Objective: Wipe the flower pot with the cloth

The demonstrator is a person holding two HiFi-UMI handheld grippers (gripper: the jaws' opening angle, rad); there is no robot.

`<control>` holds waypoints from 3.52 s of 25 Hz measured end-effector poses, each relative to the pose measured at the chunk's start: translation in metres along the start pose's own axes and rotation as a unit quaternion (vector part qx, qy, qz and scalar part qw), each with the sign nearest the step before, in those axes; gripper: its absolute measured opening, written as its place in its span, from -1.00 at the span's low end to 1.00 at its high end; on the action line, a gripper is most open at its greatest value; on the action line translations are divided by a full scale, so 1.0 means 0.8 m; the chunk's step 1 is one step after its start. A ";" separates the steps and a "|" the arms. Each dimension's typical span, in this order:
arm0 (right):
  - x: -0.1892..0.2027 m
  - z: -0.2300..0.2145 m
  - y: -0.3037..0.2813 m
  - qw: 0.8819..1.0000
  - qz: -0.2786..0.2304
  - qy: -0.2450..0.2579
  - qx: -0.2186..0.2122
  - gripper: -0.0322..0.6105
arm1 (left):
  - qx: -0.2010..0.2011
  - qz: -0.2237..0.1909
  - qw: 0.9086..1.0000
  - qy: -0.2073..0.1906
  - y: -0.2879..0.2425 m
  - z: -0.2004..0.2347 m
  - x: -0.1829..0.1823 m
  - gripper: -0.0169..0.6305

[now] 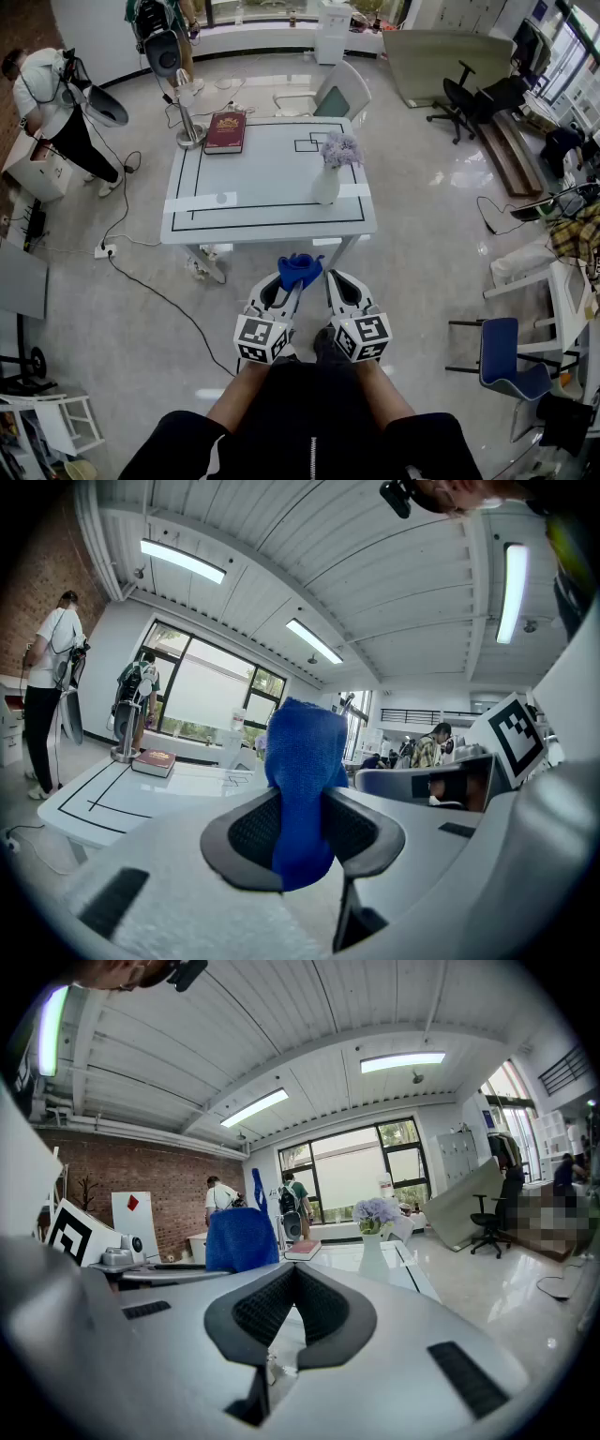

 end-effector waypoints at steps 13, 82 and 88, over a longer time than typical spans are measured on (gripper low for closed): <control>0.002 -0.016 0.002 1.000 -0.003 -0.013 0.011 -0.88 | 0.004 0.020 1.000 0.014 -0.018 -0.001 0.017 -0.57; 0.052 -0.268 -0.268 0.967 0.154 -0.045 0.196 -0.88 | 0.243 0.182 0.951 -0.063 -0.520 0.275 0.102 -0.57; 0.054 -0.273 -0.251 0.963 0.150 -0.050 0.218 -0.88 | 0.292 0.231 0.926 -0.064 -0.537 0.247 0.144 -0.57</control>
Point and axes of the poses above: the fingertips, and each gripper's own axes: y backward along the fingers, z to its left, x out of its underside, the point moved 1 cm from there along y, backward along the fingers, and after that the axes turned 7 degrees about -z, right-handed, at the moved point
